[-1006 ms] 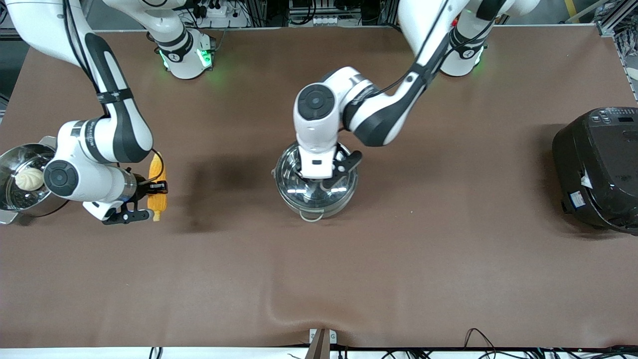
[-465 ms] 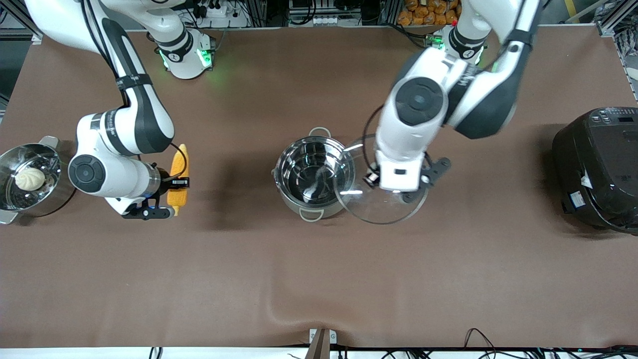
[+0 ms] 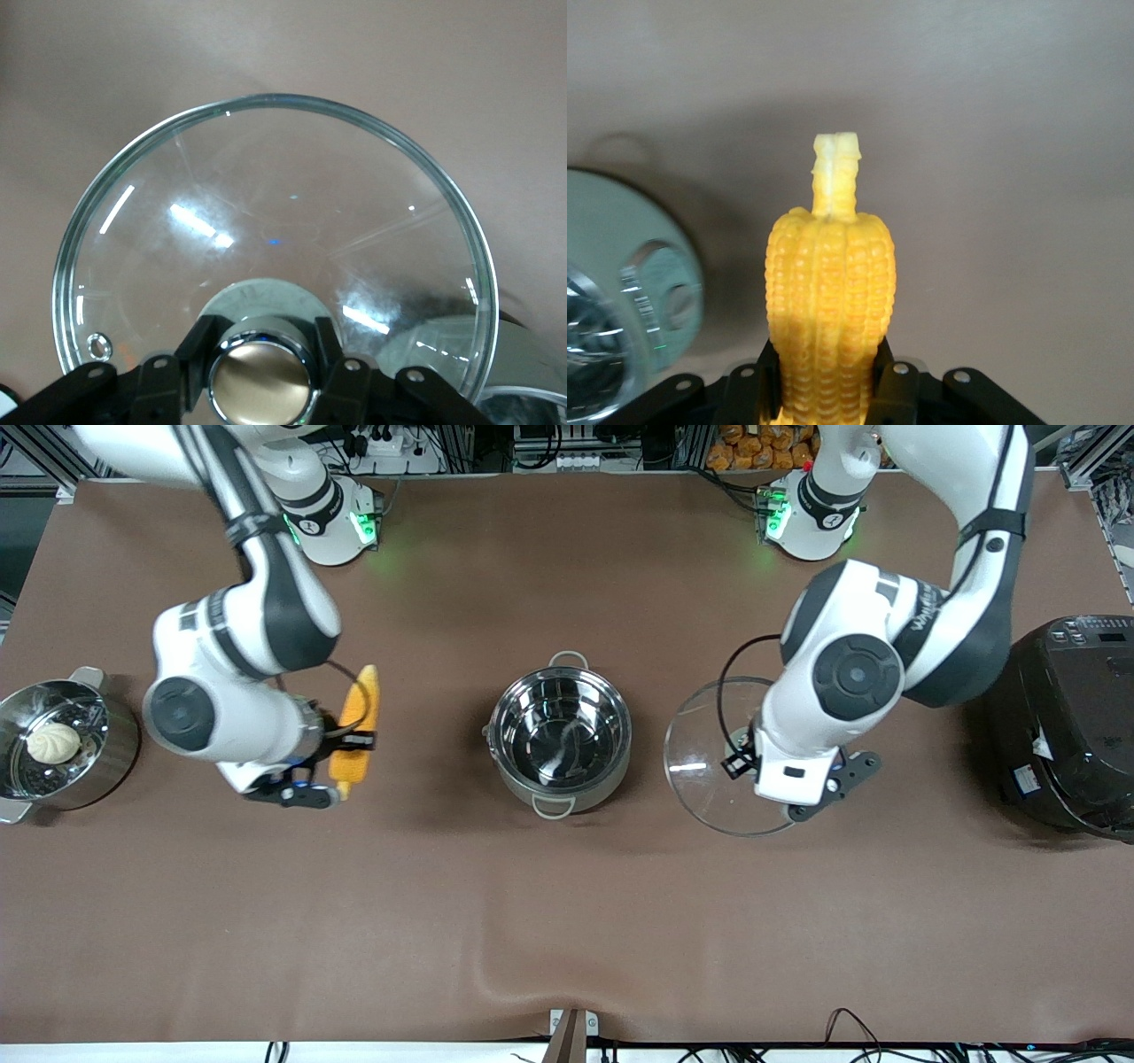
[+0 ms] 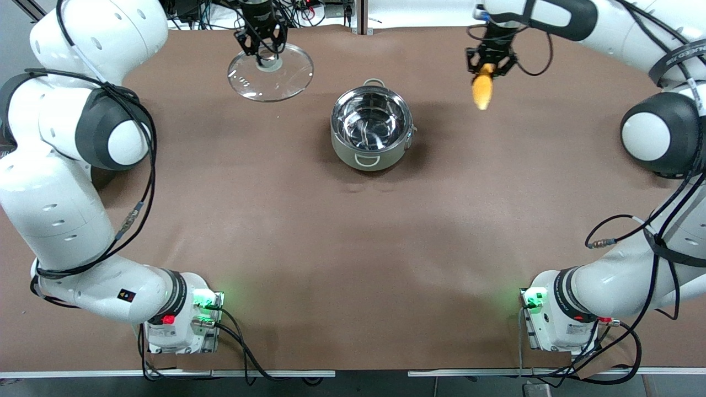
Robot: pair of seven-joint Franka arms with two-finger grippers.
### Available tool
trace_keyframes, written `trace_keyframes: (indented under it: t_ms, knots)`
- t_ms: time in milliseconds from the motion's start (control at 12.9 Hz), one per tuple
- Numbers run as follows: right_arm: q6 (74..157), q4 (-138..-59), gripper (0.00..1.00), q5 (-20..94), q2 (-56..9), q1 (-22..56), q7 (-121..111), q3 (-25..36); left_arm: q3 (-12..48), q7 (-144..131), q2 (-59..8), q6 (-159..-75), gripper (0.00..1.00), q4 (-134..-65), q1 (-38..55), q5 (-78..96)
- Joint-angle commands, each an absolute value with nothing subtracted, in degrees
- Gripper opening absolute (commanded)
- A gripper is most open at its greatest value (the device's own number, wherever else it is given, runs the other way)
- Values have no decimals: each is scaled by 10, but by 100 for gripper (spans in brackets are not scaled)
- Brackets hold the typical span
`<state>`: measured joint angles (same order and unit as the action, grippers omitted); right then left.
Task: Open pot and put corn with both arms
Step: 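Lift the glass lid with the left gripper while the right gripper lifts the corn, then lower the corn into the pot with the right gripper while the left holds the lid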
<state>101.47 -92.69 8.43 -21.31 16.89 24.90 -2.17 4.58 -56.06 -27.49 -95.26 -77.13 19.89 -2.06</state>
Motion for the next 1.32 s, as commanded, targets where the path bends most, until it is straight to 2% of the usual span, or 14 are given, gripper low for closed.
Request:
trace_keyframes:
  t_ms: [0,155,310,465,774,1006,1084,1161,1239]
  knots:
    - [1009,-892,0,128,-231,217,305,-16,52,-518,-244,-960,0,-816,169,-11]
    - [1017,-858,0,130,-257,254,300,-16,52,-507,-249,-975,0,-824,161,-11]
    - [1054,-811,0,127,-306,309,301,-16,52,-497,-257,-989,0,-828,150,-12]
    - [1088,-796,0,124,-340,346,305,-15,52,-483,-257,-1011,0,-848,140,-12]
    - [1172,-796,0,116,-374,396,332,-12,50,-481,-247,-1091,0,-931,126,-22]
    - [1187,-796,0,105,-381,396,327,-12,49,-474,-227,-1174,0,-1013,113,-27]
    - [1187,-797,11,105,-383,397,330,-12,49,-468,-218,-1203,0,-1045,106,-42]
    - [1187,-797,75,105,-383,398,335,-12,51,-458,-209,-1229,0,-1074,89,-55]
    - [1188,-800,100,105,-382,404,338,-12,51,-447,-204,-1264,0,-1104,84,-65]
